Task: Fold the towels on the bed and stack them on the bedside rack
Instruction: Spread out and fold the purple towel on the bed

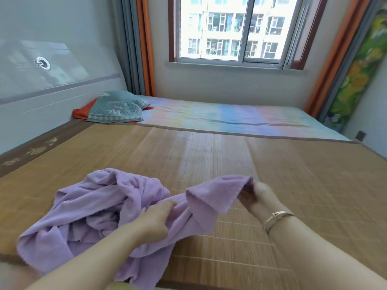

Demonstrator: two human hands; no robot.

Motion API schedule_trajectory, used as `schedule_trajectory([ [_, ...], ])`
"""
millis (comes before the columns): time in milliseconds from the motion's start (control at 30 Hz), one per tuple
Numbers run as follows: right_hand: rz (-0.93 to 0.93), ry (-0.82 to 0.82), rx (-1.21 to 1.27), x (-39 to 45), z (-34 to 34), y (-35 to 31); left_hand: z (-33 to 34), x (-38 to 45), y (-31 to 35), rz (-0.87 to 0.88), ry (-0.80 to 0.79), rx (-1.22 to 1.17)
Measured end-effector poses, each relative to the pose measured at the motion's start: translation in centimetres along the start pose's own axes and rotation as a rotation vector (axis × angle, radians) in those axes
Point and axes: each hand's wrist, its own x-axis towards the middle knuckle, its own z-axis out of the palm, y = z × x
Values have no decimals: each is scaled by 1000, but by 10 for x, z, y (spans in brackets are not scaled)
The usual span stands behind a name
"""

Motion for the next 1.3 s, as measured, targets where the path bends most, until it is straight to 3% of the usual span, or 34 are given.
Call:
schedule_trajectory([
  [100, -147, 75, 122, 6, -19, -20, 7, 6, -12, -59, -63, 64],
  [233, -255, 174, -60, 23, -57, -15, 19, 12, -23, -52, -55, 380],
  [300, -308, 298, -311, 31, -72, -13, 23, 14, -29, -59, -34, 573],
  [367, -380, 323, -776, 24, -82, -7, 25, 16, -30, -81, -10, 628],
  [433, -362, 192, -1171, 14, -83, 8, 22, 17, -27, -58, 9, 629],
  [533, -409, -118, -1502, 0, -63, 35, 20, 19, -19, 30, 78, 491],
  [633, -441, -405, -1570, -12, -24, 66, 12, 17, -9, 113, 156, 26],
  [700, -434, -460, -1587, -15, -3, 80, 5, 16, -2, 194, 183, -210],
  [800, -481, -461, -1579, -11, 16, 88, -5, 11, -1, 249, 228, -300],
  [900, -550, -307, -1421, -13, 19, 78, -17, -1, -5, 275, 210, -415],
  [1000, -627, -193, -1291, -21, 21, 52, -34, -19, -15, 260, 25, -208],
  [1067, -641, -188, -1272, -37, 26, 33, -44, -23, -17, 273, 15, -6],
  [1200, -637, -314, -1455, -68, 23, -1, -68, -19, -29, -43, 92, 261],
  [1300, -323, -421, -1758, -76, 9, -12, -71, -12, -63, -111, 290, 150],
])
